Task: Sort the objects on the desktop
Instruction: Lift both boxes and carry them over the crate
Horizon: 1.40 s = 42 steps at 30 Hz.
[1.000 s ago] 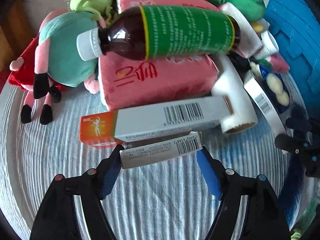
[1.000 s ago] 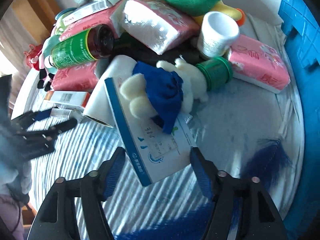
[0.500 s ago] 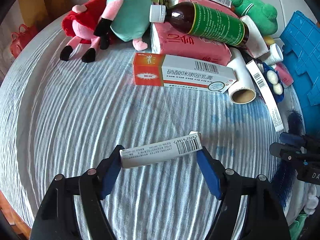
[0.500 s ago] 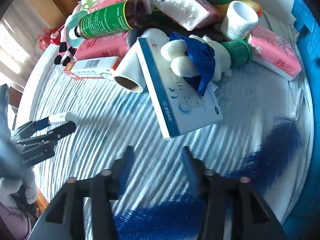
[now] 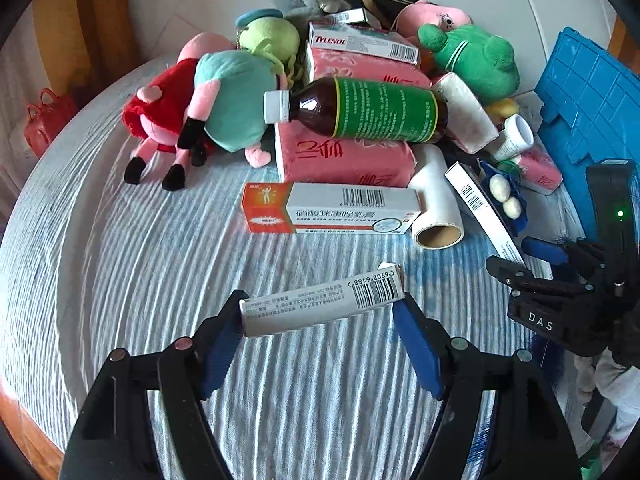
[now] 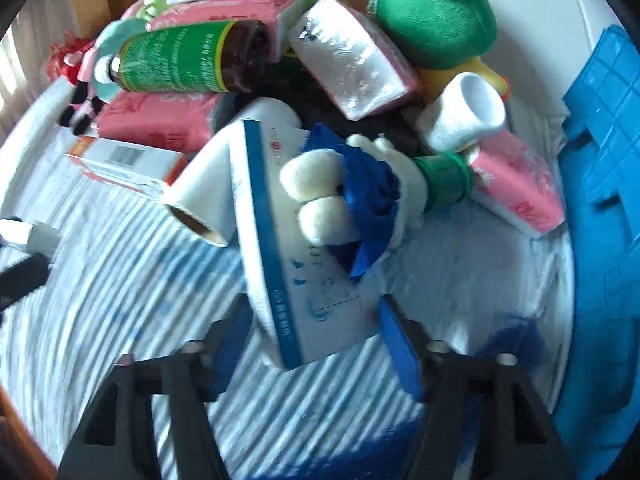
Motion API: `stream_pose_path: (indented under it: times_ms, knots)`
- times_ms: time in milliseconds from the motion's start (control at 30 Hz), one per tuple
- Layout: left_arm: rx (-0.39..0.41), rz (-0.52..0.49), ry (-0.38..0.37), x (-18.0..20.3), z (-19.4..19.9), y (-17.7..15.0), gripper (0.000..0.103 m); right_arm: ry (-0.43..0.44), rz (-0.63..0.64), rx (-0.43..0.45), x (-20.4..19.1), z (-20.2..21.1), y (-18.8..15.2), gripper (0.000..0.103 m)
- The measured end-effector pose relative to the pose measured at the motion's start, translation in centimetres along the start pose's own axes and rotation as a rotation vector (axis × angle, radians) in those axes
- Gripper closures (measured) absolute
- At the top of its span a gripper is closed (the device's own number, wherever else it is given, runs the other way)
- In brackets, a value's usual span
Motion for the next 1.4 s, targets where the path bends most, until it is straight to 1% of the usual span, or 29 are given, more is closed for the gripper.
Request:
stream_pose_path:
  times_ms: [67, 100, 133, 167, 267, 300, 367, 400, 433, 533, 600, 700, 767, 900, 967, 1033, 1167, 1267, 1400]
  knots:
    - [0.030, -0.014, 0.014, -0.2, -1.1, 2.6, 0.030, 0.008, -0.012, 0.037, 0.4, 1.9, 0.1, 0.071]
    - [0.045, -0.019, 0.017, -0.1, -0.5, 3.8, 0.030, 0.026, -0.023, 0.059, 0.6, 2.8, 0.1, 0.076]
    - [0.062, -0.020, 0.017, 0.1, -0.2, 4.3, 0.030, 0.057, -0.041, 0.085, 1.0, 4.0, 0.2, 0.086]
    - [0.078, -0.020, 0.015, 0.5, -0.1, 4.9, 0.030, 0.098, -0.065, 0.108, 1.4, 5.4, 0.2, 0.086]
    - [0.125, -0.021, 0.009, 1.0, 1.4, 5.8, 0.030, 0.136, -0.089, 0.170, 2.3, 8.6, 0.1, 0.086]
    - [0.140, -0.025, 0.007, 1.2, 2.1, 6.1, 0.030, 0.154, -0.102, 0.187, 1.0, 8.8, 0.8, 0.086]
    - [0.177, -0.029, 0.004, 1.4, 3.6, 6.5, 0.030, 0.182, -0.122, 0.235, 0.7, 10.6, 1.1, 0.086]
    - [0.197, -0.033, 0.000, 1.7, 4.5, 6.8, 0.030, 0.182, -0.126, 0.258, -0.5, 11.0, 2.1, 0.086]
    - [0.219, -0.037, -0.003, 2.0, 5.3, 7.2, 0.030, 0.181, -0.129, 0.284, -0.5, 11.8, 2.5, 0.086]
    - [0.289, -0.056, -0.015, 3.3, 8.0, 8.1, 0.030, 0.176, -0.141, 0.375, 0.2, 15.5, 2.1, 0.086]
    - [0.340, -0.069, -0.026, 4.4, 10.0, 8.6, 0.030, 0.145, -0.146, 0.451, 0.9, 18.2, 2.4, 0.086]
    - [0.405, -0.094, -0.064, 6.8, 12.8, 9.3, 0.030, 0.088, -0.161, 0.561, 2.4, 22.5, 1.7, 0.086]
    - [0.448, -0.116, -0.088, 8.7, 14.7, 9.8, 0.030, 0.033, -0.174, 0.629, 3.6, 25.3, 1.0, 0.086]
    - [0.526, -0.176, -0.127, 13.3, 18.1, 10.7, 0.030, -0.043, -0.202, 0.734, 6.4, 30.3, -0.8, 0.086]
    - [0.554, -0.202, -0.163, 16.1, 19.6, 11.2, 0.030, -0.070, -0.230, 0.777, 8.2, 32.6, -1.9, 0.086]
    - [0.576, -0.227, -0.205, 19.0, 21.1, 11.5, 0.030, -0.130, -0.256, 0.820, 10.3, 34.9, -3.1, 0.086]
    - [0.609, -0.298, -0.276, 25.3, 23.6, 12.0, 0.030, -0.232, -0.317, 0.855, 14.9, 37.7, -5.4, 0.086]
    - [0.608, -0.337, -0.334, 29.7, 24.9, 12.3, 0.030, -0.271, -0.376, 0.846, 19.2, 38.8, -7.0, 0.086]
    - [0.570, -0.393, -0.407, 36.1, 26.4, 13.1, 0.030, -0.325, -0.418, 0.798, 24.6, 39.3, -8.7, 0.086]
Point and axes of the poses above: each gripper's, at about its wrist camera, not at the fingertips, and z roughly against the way its jaws point, x to its right, y to its top, the point moved 2 cm from there along -z, roughly the way its jaws point, and after that the axes turned 3 degrees about z, right-handed, at the moved point
